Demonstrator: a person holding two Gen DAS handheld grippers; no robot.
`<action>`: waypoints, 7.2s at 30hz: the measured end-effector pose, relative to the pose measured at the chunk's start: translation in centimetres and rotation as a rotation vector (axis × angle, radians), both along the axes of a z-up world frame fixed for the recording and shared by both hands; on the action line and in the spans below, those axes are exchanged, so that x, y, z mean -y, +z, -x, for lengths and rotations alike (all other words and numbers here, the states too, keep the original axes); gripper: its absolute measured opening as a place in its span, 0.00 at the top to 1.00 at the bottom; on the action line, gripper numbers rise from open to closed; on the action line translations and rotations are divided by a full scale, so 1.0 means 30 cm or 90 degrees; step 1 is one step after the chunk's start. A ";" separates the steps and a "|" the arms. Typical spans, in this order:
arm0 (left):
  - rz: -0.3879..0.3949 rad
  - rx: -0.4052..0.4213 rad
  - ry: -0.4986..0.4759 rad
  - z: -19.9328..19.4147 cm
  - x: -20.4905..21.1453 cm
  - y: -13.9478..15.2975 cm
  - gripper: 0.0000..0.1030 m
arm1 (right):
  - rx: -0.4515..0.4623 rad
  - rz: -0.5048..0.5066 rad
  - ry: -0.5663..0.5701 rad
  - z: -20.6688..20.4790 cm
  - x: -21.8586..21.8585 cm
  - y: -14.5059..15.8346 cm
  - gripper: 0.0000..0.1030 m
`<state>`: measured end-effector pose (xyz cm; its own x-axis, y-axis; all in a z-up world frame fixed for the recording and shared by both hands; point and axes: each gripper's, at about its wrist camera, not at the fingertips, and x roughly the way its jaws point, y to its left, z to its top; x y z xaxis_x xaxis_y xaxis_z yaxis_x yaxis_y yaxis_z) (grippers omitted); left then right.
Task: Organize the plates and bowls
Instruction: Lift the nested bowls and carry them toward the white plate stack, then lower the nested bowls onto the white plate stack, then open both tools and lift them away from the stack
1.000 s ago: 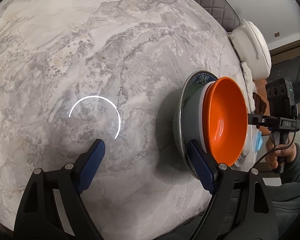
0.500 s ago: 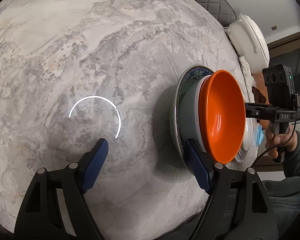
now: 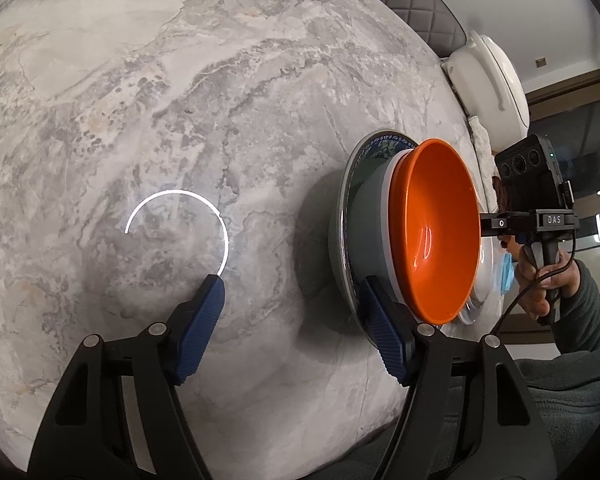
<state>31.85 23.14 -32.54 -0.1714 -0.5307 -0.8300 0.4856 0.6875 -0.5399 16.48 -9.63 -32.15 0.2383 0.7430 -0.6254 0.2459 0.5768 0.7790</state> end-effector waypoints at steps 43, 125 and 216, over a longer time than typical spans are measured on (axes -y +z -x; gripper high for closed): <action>0.043 -0.061 -0.004 0.014 0.057 0.000 0.87 | 0.031 0.014 0.006 -0.051 -0.036 -0.015 0.87; 0.033 -0.010 -0.150 0.520 0.796 0.231 0.90 | 0.051 0.016 -0.213 0.562 0.453 0.159 0.89; 0.191 0.299 0.072 0.968 0.546 0.906 0.02 | 0.487 0.200 -0.317 0.801 0.445 0.637 0.00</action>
